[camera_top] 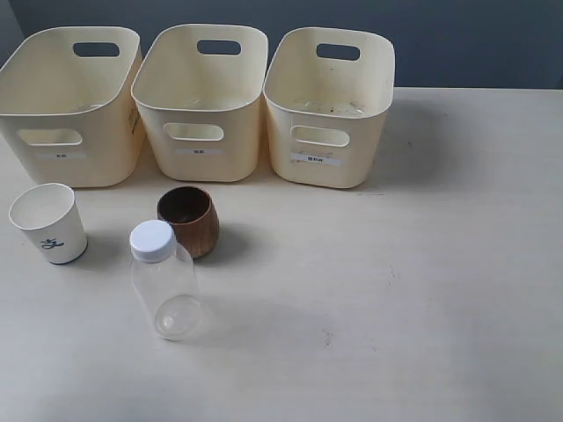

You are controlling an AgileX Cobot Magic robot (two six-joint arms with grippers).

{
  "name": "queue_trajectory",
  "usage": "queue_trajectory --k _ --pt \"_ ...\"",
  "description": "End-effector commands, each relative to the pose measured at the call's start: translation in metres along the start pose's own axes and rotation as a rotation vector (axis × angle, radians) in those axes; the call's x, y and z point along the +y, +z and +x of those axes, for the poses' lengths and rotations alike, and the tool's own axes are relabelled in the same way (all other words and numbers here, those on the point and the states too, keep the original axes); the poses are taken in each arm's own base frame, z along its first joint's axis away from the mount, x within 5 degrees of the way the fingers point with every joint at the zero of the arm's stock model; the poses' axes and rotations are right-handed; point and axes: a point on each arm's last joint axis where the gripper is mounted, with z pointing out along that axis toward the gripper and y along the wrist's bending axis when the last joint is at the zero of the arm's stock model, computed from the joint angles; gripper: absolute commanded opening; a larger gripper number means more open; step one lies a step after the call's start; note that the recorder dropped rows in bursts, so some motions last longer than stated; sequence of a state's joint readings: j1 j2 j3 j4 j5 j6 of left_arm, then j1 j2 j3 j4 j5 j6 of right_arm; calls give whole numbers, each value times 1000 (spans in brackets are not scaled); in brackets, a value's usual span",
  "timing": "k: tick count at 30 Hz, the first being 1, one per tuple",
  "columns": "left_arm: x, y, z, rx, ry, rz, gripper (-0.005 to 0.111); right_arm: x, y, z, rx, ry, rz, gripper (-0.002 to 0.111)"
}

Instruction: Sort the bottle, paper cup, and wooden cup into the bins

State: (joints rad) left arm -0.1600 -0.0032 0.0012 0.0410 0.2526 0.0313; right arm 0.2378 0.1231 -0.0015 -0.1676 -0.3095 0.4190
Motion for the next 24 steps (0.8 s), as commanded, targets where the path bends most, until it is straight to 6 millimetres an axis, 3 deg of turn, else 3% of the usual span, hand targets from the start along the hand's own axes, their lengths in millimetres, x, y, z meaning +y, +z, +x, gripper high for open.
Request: queue_trajectory --k 1,5,12,19,24 --pt "0 0 -2 -12 -1 2 0 15 18 0 109 -108 -160 -1" --pt "0 0 -2 -12 -1 2 0 33 43 6 231 -151 -361 -1" --pt "0 0 -2 -12 -1 2 0 57 93 17 311 -80 -682 -1" --pt "0 0 -2 -12 -1 2 0 88 131 57 442 -97 -851 -1" --pt "0 0 -2 -12 -1 2 0 128 151 86 499 -152 -936 -1"
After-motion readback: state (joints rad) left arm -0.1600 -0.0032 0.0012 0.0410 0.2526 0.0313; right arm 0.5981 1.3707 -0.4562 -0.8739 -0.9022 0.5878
